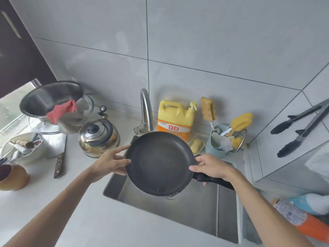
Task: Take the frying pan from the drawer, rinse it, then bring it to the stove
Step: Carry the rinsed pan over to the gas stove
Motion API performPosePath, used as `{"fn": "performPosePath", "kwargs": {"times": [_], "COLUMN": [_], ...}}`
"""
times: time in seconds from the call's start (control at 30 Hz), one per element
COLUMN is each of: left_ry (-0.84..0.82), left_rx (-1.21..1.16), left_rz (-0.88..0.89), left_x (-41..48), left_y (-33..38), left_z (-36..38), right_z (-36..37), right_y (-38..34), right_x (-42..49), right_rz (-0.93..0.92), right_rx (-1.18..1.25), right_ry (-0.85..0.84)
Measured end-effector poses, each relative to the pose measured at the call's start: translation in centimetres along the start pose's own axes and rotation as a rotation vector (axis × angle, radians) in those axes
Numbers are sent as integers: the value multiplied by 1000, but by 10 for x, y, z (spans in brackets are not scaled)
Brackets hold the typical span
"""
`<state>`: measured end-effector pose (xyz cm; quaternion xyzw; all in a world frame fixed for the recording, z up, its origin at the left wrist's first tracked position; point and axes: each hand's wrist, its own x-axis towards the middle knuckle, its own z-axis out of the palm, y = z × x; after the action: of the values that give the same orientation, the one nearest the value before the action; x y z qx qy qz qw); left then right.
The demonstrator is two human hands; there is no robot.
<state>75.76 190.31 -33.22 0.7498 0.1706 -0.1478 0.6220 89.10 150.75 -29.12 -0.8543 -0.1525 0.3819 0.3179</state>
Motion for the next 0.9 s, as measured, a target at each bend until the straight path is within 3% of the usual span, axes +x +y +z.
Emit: {"fn": "performPosePath", "kwargs": {"times": [0.23, 0.5, 0.73, 0.9], "left_ry": [19, -21, -265, -523], "left_rx": [-17, 12, 56, 118], "left_rz": [23, 87, 221, 295], "left_x": [-41, -63, -55, -55], "left_y": [35, 53, 96, 125], "left_z": [15, 38, 77, 159], "right_z": [-24, -11, 21, 55], "right_y": [-22, -9, 19, 56], "right_x": [-56, -111, -215, -319], "right_rz": [-54, 10, 107, 228], "right_rx": [17, 22, 183, 316], "right_ry": [-7, 68, 345, 513]}}
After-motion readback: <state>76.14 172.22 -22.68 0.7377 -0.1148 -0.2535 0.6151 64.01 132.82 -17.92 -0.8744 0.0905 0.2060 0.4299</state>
